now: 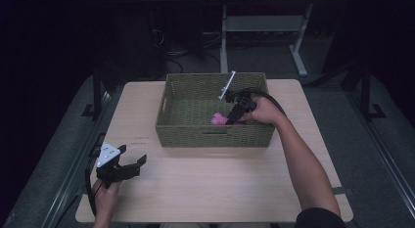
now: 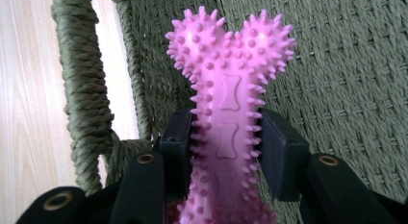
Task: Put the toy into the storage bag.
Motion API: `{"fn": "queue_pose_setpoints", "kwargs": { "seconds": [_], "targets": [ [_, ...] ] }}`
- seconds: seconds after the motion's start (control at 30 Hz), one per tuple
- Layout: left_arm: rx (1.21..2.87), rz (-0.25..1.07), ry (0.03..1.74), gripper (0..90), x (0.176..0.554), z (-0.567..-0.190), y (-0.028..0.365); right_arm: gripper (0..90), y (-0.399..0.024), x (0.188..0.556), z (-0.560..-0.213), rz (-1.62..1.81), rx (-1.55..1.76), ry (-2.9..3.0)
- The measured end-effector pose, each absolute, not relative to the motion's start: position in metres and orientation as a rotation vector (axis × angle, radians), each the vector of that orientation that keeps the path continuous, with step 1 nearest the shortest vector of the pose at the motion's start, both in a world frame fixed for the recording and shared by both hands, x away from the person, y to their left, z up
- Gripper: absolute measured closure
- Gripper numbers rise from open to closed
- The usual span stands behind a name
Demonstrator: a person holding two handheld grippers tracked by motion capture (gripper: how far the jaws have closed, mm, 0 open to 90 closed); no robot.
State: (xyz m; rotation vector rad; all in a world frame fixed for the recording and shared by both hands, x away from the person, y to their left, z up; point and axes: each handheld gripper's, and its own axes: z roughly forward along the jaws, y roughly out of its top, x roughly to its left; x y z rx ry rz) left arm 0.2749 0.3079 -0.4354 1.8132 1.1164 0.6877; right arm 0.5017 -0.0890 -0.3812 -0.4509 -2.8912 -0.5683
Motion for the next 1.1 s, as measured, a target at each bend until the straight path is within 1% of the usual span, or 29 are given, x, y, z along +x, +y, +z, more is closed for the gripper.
{"fn": "queue_pose_setpoints", "kwargs": {
  "seconds": [1.1],
  "targets": [
    [1.817, 0.688, 1.112, 13.9, 0.275, -0.435, 0.307, 57.3, -0.088, 0.508, -0.395, -0.516, -0.509, -2.886]
  ]
}}
